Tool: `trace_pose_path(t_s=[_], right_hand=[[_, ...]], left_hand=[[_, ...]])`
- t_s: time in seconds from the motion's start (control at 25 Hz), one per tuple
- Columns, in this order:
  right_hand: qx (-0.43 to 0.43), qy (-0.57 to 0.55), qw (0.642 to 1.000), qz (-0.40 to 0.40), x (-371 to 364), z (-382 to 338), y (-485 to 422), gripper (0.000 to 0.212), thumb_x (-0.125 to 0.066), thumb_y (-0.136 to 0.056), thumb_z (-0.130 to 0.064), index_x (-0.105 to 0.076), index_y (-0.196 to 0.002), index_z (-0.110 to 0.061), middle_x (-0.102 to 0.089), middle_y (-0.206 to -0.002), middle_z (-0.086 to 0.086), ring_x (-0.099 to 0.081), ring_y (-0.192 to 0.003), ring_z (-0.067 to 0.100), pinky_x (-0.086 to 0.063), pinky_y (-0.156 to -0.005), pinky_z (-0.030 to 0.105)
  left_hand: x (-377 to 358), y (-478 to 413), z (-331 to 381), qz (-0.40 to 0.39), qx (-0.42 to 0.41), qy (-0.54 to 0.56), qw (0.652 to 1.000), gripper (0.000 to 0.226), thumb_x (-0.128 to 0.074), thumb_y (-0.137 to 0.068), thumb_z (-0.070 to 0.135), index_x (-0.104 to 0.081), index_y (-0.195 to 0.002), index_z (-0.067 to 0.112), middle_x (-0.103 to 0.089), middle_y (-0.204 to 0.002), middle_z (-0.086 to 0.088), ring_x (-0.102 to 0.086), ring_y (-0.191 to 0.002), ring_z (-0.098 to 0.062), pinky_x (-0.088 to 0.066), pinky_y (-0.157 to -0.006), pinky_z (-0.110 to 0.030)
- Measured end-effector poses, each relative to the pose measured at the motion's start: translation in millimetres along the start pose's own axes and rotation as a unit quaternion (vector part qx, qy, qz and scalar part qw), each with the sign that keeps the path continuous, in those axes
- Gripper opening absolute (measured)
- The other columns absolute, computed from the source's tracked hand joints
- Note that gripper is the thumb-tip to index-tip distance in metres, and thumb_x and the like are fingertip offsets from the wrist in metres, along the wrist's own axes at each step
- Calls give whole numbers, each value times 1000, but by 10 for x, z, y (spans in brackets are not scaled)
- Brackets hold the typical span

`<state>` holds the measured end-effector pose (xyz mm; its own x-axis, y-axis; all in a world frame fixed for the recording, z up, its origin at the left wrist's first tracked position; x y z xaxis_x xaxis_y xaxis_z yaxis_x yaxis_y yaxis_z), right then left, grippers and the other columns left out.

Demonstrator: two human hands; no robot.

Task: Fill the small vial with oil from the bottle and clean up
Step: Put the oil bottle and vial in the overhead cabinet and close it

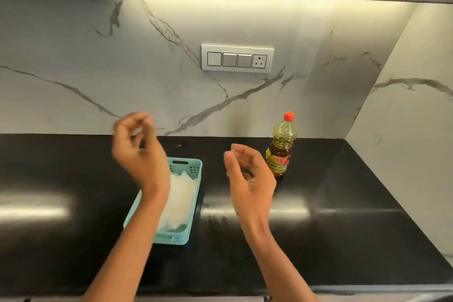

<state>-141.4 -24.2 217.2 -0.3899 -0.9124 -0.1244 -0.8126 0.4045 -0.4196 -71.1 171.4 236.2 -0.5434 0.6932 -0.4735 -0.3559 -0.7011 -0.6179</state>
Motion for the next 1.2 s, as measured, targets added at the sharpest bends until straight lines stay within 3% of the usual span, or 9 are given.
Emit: trace_pose_path(t_s=[0.12, 0.24, 0.36, 0.44, 0.52, 0.64, 0.88, 1.12, 1.2], right_hand=[[-157, 74, 974, 143, 700, 926, -242, 11, -69, -89, -26, -68, -100, -30, -72, -88, -11, -68, -84, 2, -59, -82, 42], [-166, 144, 964, 148, 1082, 1485, -676, 18, -70, -87, -26, -62, -103, -30, -69, -92, -13, -65, -84, 0, -58, -87, 40], [-156, 207, 959, 116, 1342, 1933, -1173, 42, -76, -83, -28, -57, -121, -22, -65, -110, -5, -63, -99, 8, -56, -90, 42], [-162, 242, 953, 83, 1404, 2166, -1488, 65, -81, -77, -32, -50, -133, -16, -60, -124, -1, -59, -111, 13, -53, -96, 44], [-173, 257, 950, 41, 1419, 2374, -1744, 85, -86, -70, -39, -43, -140, -16, -54, -135, 0, -54, -121, 15, -49, -102, 44], [-174, 234, 956, -9, 1386, 2593, -1965, 89, -89, -58, -52, -48, -133, -27, -58, -129, -5, -58, -117, 14, -50, -100, 41], [-165, 216, 962, -38, 1336, 2740, -2093, 78, -85, -54, -63, -54, -120, -37, -67, -111, -14, -64, -102, 2, -55, -86, 28], [-137, 238, 961, -40, 1305, 2640, -1986, 67, -85, -53, -63, -60, -110, -39, -68, -97, -26, -62, -93, -15, -47, -64, 1], [-133, 238, 961, -43, 1286, 2576, -1881, 67, -84, -52, -63, -61, -109, -38, -68, -94, -27, -61, -92, -16, -47, -64, 0]], left_hand=[[-619, 1090, -506, -239, 189, -168, 938, 15, -65, -96, 10, -69, -97, 24, -73, -96, 5, -69, -90, -11, -59, -80, -25], [-921, 1570, -1180, -257, 287, -231, 893, 12, -64, -97, 5, -69, -101, 14, -72, -99, -3, -69, -98, -22, -53, -73, -12], [-1036, 1764, -1678, -283, 312, -296, 857, 23, -63, -94, -1, -68, -111, 14, -71, -106, -2, -68, -104, -21, -43, -65, 1], [-1084, 1839, -1954, -318, 325, -318, 832, 36, -68, -92, -1, -64, -124, 13, -68, -121, -6, -67, -112, -20, -50, -80, -9], [-1124, 1832, -2206, -337, 352, -323, 811, 53, -74, -89, 2, -57, -137, 13, -62, -135, -7, -62, -121, -21, -53, -100, -30], [-1137, 1824, -2546, -359, 370, -351, 782, 66, -82, -84, 11, -52, -144, 16, -56, -144, -7, -54, -133, -24, -46, -112, -47], [-1134, 1835, -2995, -396, 369, -354, 762, 45, -88, -77, 17, -69, -118, 14, -74, -113, -2, -69, -107, -17, -53, -98, -29], [-1111, 1862, -2983, -404, 361, -337, 770, 30, -87, -78, 17, -70, -100, 28, -66, -85, 22, -62, -78, 14, -48, -75, -3], [-1073, 1860, -2843, -383, 363, -331, 782, 30, -86, -79, 17, -66, -91, 36, -67, -80, 24, -62, -74, 18, -52, -76, -6]])
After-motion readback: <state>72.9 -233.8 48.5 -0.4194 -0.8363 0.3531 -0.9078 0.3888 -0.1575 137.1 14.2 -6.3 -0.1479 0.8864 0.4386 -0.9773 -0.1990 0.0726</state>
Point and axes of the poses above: each hand's wrist, its own y-axis away from the middle knuckle, its own x-axis out of the back of the hand, z = x × y, the point moved 3 cm from there along -y, towards the middle knuckle
